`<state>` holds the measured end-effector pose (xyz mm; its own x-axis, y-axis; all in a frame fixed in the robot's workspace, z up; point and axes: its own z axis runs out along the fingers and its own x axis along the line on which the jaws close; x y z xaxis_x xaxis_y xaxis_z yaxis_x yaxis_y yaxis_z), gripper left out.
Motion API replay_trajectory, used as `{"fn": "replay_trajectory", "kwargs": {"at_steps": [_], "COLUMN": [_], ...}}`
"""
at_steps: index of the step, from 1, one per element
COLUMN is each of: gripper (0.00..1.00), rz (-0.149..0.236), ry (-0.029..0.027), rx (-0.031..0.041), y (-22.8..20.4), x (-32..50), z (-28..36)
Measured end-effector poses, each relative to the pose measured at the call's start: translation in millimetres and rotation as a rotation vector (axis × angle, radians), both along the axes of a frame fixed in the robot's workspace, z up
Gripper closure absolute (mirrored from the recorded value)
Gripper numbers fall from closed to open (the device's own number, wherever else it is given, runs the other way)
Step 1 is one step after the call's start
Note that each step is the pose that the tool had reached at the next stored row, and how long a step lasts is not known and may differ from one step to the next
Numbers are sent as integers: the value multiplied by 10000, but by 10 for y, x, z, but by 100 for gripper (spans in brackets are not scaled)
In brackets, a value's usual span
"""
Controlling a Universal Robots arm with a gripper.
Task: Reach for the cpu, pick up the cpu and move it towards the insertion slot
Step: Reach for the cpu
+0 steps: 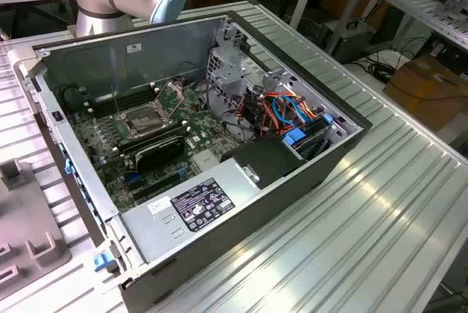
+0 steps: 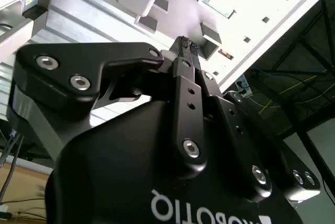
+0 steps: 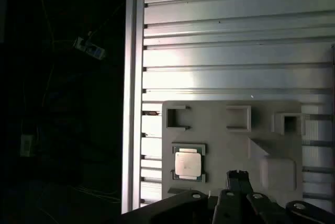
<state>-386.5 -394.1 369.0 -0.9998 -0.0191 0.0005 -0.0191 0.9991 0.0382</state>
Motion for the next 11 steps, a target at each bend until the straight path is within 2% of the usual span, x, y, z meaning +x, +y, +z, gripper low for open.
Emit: {"fn": "replay_trajectory", "kwargs": {"at_steps": [7, 11], "gripper": [89, 89], "rz": [0, 0], "ry": [0, 0], "rx": [0, 0], "y": [0, 0], "x": [-48, -117], "z": [0, 0]}}
